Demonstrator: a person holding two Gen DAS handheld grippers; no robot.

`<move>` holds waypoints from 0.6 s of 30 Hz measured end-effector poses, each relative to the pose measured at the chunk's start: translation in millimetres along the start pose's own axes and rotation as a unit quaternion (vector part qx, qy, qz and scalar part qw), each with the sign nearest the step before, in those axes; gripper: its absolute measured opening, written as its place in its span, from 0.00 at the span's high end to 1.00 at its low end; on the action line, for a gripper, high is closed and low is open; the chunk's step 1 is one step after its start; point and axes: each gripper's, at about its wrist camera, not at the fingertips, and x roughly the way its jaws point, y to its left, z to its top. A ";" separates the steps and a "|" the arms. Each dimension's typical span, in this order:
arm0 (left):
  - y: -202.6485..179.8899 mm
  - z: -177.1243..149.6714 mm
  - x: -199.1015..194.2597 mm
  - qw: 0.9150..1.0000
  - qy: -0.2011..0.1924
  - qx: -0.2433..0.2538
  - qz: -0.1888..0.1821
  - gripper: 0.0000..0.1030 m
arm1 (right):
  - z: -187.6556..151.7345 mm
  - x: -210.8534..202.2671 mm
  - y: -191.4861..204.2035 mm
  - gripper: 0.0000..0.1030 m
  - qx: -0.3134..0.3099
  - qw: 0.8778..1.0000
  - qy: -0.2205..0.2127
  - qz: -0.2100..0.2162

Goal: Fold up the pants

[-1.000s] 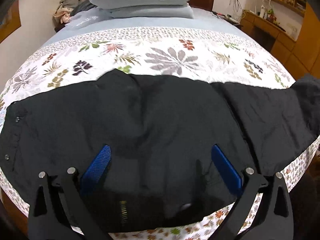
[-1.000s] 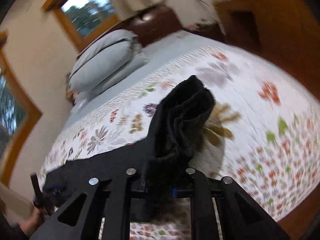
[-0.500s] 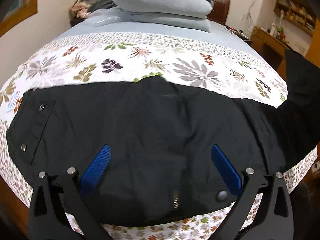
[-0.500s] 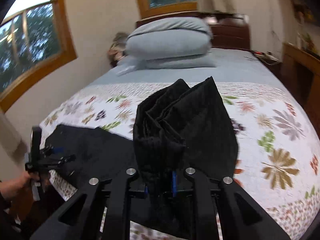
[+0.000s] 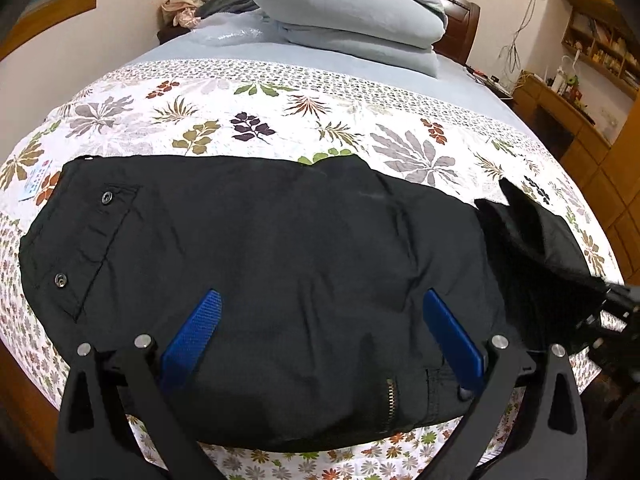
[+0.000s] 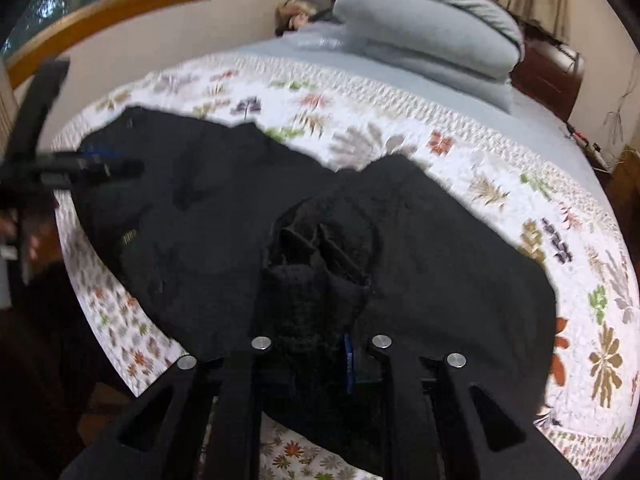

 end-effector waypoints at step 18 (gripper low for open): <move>7.7 3.4 -4.2 1.000 -0.008 -0.011 -0.002 0.02 | -10.4 -55.9 -28.1 0.42 0.096 0.985 -0.043 0.138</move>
